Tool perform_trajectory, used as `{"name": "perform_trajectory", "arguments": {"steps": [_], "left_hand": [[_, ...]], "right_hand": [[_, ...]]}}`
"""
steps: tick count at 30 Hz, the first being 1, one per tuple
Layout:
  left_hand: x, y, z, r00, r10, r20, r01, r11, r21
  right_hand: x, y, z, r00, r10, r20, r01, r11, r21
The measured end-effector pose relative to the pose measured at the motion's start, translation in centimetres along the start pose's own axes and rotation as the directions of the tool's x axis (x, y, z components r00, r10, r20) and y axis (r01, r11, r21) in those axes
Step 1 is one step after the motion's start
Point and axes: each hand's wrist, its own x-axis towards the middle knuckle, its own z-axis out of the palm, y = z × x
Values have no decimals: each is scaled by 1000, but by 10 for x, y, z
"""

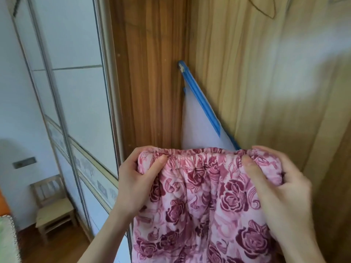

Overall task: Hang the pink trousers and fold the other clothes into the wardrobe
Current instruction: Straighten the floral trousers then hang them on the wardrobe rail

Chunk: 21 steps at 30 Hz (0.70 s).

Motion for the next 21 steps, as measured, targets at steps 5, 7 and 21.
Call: {"name": "perform_trajectory", "arguments": {"steps": [5, 7, 21], "left_hand": [[18, 5, 13, 999, 27, 18, -26, 999, -18], [22, 9, 18, 999, 38, 7, -38, 999, -20], [89, 5, 23, 988, 154, 19, -150, 979, -141]], "right_hand": [[22, 10, -3, 998, 8, -67, -11, 999, -50], [27, 14, -4, 997, 12, -71, -17, 997, -70], [46, -6, 20, 987, -101, -124, 82, 985, -150]]}}
